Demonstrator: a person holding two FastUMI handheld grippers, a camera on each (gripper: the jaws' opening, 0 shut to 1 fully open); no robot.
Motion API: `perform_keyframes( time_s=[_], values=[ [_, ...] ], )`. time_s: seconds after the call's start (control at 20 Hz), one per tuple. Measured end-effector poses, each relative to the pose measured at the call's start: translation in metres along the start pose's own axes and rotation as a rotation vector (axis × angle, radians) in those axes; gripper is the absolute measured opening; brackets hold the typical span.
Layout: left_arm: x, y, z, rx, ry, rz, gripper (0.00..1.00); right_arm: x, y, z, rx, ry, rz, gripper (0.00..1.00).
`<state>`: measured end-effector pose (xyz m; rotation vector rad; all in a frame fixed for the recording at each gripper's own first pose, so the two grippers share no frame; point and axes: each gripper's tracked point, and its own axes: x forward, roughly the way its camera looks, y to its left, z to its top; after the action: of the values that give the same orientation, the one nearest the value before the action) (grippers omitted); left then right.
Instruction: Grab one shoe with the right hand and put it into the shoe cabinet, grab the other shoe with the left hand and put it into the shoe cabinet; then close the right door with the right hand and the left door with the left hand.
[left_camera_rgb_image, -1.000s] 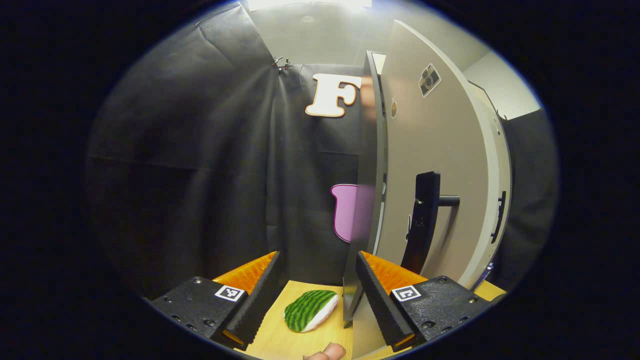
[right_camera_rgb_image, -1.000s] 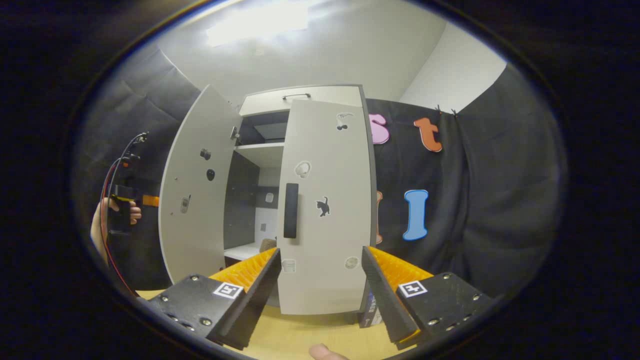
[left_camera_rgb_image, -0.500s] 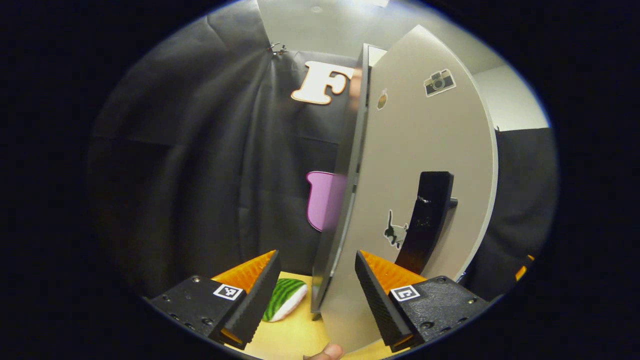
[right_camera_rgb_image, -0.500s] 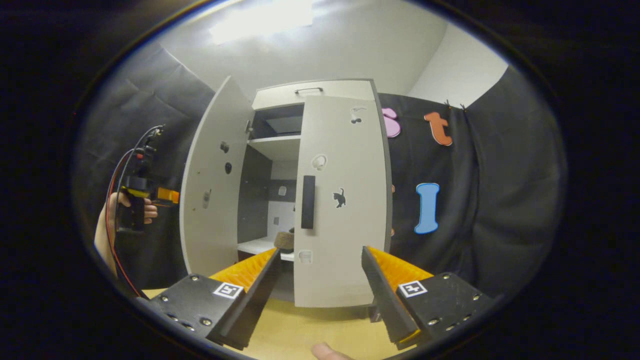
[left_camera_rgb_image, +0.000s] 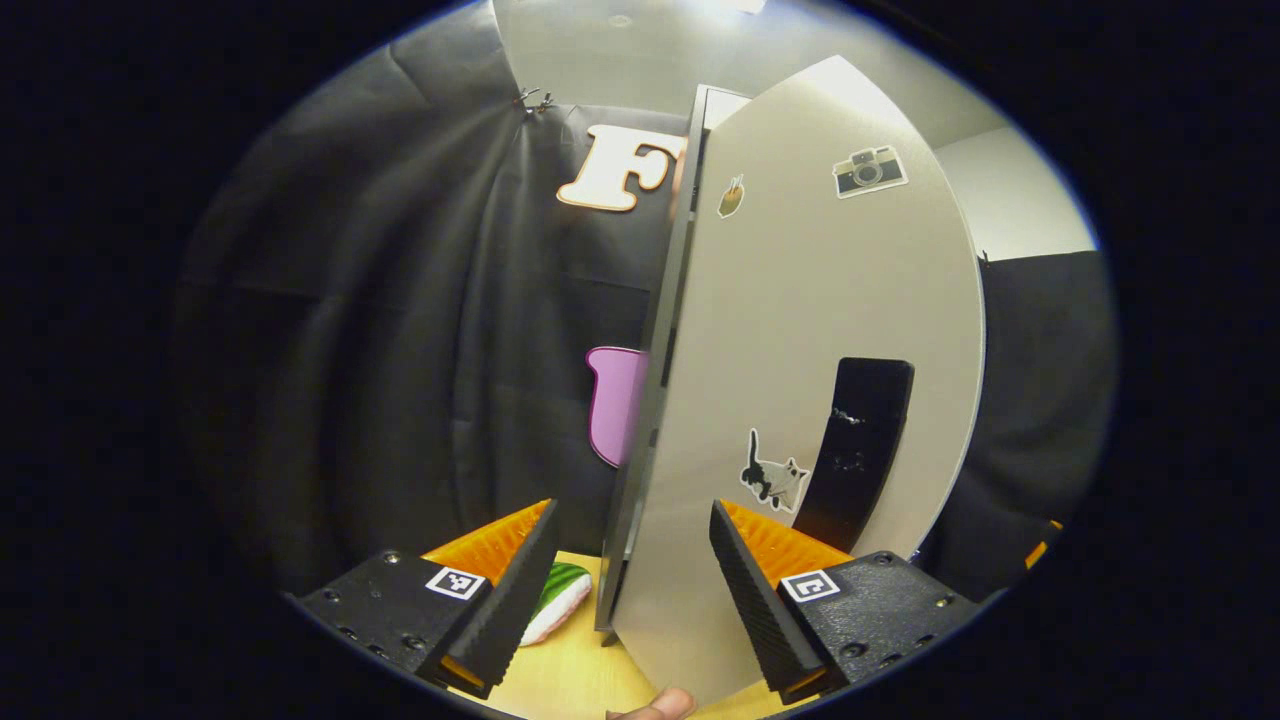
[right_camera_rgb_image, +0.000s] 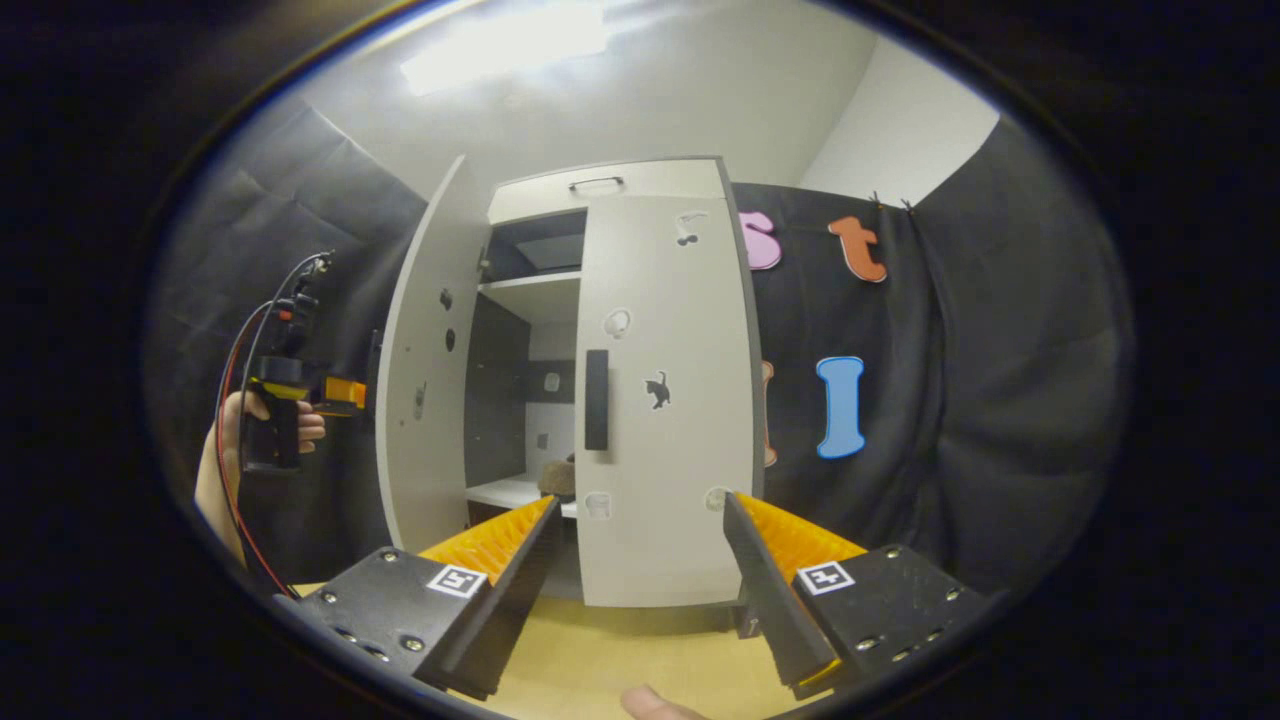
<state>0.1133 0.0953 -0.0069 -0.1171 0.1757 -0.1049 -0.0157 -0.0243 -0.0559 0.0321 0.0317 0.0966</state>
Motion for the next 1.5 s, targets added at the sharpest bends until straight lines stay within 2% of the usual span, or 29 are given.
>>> perform_keyframes(
  time_s=[0.25, 0.45, 0.5, 0.55, 0.6, 0.7, 0.75, 0.8, 0.85, 0.9, 1.0, 1.05, 1.15, 1.25, 1.3, 1.5],
  values=[
    [0.012, -0.035, -0.005, 0.032, 0.008, -0.026, 0.92, -0.002, -0.009, 0.001, 0.000, -0.005, -0.019, 0.97],
    [0.026, -0.079, -0.016, 0.022, 0.034, -0.114, 0.92, -0.002, -0.015, 0.001, -0.001, -0.006, -0.035, 0.96],
    [0.027, -0.086, -0.017, 0.024, 0.030, -0.118, 0.87, -0.002, -0.016, 0.001, -0.009, -0.004, -0.040, 0.96],
    [0.028, -0.089, -0.018, 0.033, 0.024, -0.108, 0.87, -0.003, -0.016, 0.000, -0.015, -0.002, -0.046, 0.96],
    [0.026, -0.091, -0.020, 0.049, 0.016, -0.100, 0.94, -0.004, -0.016, 0.001, -0.017, -0.002, -0.047, 0.96],
    [0.018, -0.097, -0.023, 0.076, -0.006, -0.096, 0.95, -0.004, -0.014, 0.000, -0.022, 0.002, -0.043, 0.97],
    [0.013, -0.099, -0.025, 0.091, -0.005, -0.093, 0.91, -0.005, -0.013, 0.000, -0.025, 0.006, -0.043, 0.96],
    [0.007, -0.102, -0.028, 0.103, -0.003, -0.095, 0.95, -0.005, -0.012, 0.000, -0.028, 0.008, -0.041, 0.97],
    [0.000, -0.105, -0.028, 0.109, -0.010, -0.097, 0.95, -0.005, -0.010, 0.000, -0.030, 0.010, -0.040, 0.97],
    [-0.005, -0.107, -0.027, 0.107, -0.018, -0.101, 0.93, -0.005, -0.007, 0.000, -0.031, 0.011, -0.039, 0.96],
    [-0.016, -0.108, -0.028, 0.098, -0.019, -0.100, 0.96, -0.005, -0.001, 0.000, -0.038, 0.015, -0.029, 0.96],
    [-0.023, -0.108, -0.028, 0.094, -0.021, -0.095, 0.93, -0.005, 0.002, 0.000, -0.041, 0.016, -0.026, 0.96],
    [-0.036, -0.111, -0.027, 0.084, -0.037, -0.096, 0.96, -0.006, 0.007, 0.002, -0.031, 0.016, -0.023, 0.96],
    [-0.049, -0.114, -0.028, 0.075, -0.056, -0.099, 0.93, -0.006, 0.012, 0.004, 0.000, 0.015, -0.025, 0.97],
    [-0.056, -0.115, -0.030, 0.074, -0.056, -0.093, 0.96, -0.006, 0.015, 0.005, 0.009, 0.016, -0.024, 0.97],
    [-0.082, -0.126, -0.035, 0.102, -0.077, -0.099, 0.96, -0.009, 0.028, 0.008, 0.031, 0.009, -0.011, 0.97]
  ],
)
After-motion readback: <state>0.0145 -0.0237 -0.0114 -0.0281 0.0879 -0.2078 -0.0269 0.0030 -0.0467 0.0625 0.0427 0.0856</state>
